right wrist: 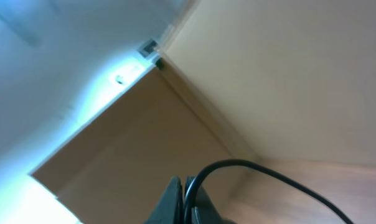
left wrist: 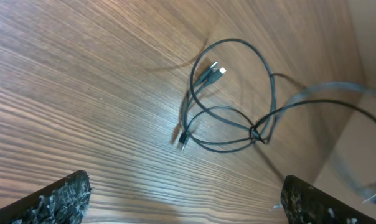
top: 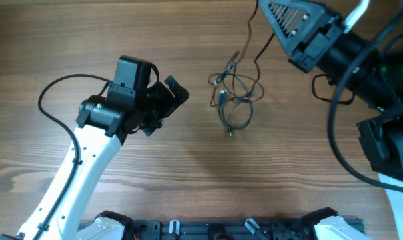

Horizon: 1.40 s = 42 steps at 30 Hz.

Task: Untangle cables

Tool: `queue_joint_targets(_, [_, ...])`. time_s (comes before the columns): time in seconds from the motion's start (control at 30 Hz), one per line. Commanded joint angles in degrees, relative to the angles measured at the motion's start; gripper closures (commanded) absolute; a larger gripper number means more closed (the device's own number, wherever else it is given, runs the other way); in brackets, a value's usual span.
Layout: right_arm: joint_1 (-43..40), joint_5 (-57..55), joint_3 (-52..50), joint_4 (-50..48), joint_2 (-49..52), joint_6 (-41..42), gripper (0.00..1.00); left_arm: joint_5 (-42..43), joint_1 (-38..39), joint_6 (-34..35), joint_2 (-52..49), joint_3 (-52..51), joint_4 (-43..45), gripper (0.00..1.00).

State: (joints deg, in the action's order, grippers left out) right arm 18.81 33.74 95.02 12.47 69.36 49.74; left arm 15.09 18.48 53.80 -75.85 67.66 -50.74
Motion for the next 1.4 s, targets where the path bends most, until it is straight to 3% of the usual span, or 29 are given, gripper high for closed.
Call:
queue_joint_targets(0.0, [-0.13,2.75,0.87,-7.58,-0.7,9.07,0.95,-2.38,0.17,-1.14,0.0,-0.15,-0.85,0.0])
queue_joint_targets(0.17, [-0.13,0.85,8.46,-9.6,-0.31,10.56,0.95,-3.89,0.15,-1.11,0.0,-0.17,-1.01,0.0])
queue_joint_targets(0.3, [-0.13,-1.16,10.82,8.2,0.7,2.29,0.96,-3.04,0.15,-1.16,0.02,-0.15,-0.85,0.0])
queue_joint_targets(0.37, [-0.13,-4.13,10.82,16.65,2.47,-0.52,0.96,2.19,0.0,-4.79,0.13,-0.15,1.03,0.0])
queue_joint_targets(0.4, [-0.13,-4.33,10.82,20.39,3.89,-2.12,0.96,10.91,0.0,-10.75,0.46,-0.13,5.05,0.0])
queue_joint_targets(0.43, [-0.13,-3.91,10.78,23.61,5.38,-2.47,0.96,15.17,0.0,-11.13,0.96,-0.13,7.28,0.0])
queue_joint_targets(0.6, [-0.13,-5.31,10.78,34.64,11.13,-3.19,0.96,20.7,-1.75,3.98,6.05,-0.13,11.34,0.0])
queue_joint_targets(0.7, [-0.13,-7.23,10.73,36.57,13.55,-1.22,0.96,20.68,-3.23,4.94,8.9,-0.13,11.34,0.02])
queue_joint_targets(0.77, [-0.13,-8.68,10.73,39.06,15.72,5.42,0.96,21.07,-3.21,-1.46,10.03,-0.13,11.56,0.11])
queue_joint_targets(0.87, [0.0,-7.76,10.71,43.69,19.37,10.54,0.96,23.67,-3.21,-16.94,10.08,-0.13,11.32,0.1])
queue_joint_targets(1.0, [0.0,1.09,10.71,45.18,23.23,10.95,0.96,23.67,-1.51,-25.14,10.08,-0.15,11.69,0.18])
queue_joint_targets(1.27, [2.29,4.31,10.71,46.07,24.41,11.74,0.96,23.39,5.6,-27.93,10.08,-0.13,20.26,0.19])
queue_joint_targets(1.37, [3.08,4.46,10.71,46.07,24.41,11.76,0.96,22.51,6.23,-27.93,10.05,-0.15,20.57,0.32])
